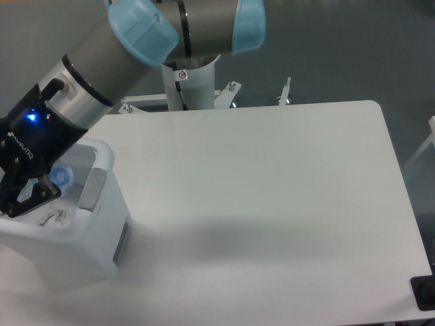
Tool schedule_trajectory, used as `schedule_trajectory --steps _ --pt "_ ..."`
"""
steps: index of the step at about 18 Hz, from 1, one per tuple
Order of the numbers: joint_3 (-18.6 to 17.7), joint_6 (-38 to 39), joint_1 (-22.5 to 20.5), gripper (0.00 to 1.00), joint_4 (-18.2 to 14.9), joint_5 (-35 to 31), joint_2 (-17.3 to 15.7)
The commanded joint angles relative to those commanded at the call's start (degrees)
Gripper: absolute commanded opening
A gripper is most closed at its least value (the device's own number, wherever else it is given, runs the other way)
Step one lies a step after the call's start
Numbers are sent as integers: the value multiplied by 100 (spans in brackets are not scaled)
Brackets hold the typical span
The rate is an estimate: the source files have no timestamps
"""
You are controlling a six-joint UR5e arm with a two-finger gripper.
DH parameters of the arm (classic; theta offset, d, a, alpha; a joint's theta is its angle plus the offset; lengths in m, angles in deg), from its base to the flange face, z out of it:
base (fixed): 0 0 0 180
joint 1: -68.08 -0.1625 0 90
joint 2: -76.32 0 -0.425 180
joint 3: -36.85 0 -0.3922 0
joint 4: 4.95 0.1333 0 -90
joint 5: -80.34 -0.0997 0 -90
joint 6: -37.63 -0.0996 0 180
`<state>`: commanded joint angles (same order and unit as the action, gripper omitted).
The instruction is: Place the trash in the trash can
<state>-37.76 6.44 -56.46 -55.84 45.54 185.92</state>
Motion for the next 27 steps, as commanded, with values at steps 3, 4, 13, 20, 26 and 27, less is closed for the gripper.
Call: schedule_trajectory --steps 3,4,13,20,26,27 --pt "-334 -282 62 74 0 -9 -158" --pt "-413 -300 62 85 0 -9 -219" --pt "-818 -335 -350 100 9 -9 -641" --pt "-845 -326 -1483 100 -17 -44 -747" --pt "-1143 -835 -2073 100 -35 -1657 -563" --pt "-1187 -967 -2161 100 -35 -2053 -545"
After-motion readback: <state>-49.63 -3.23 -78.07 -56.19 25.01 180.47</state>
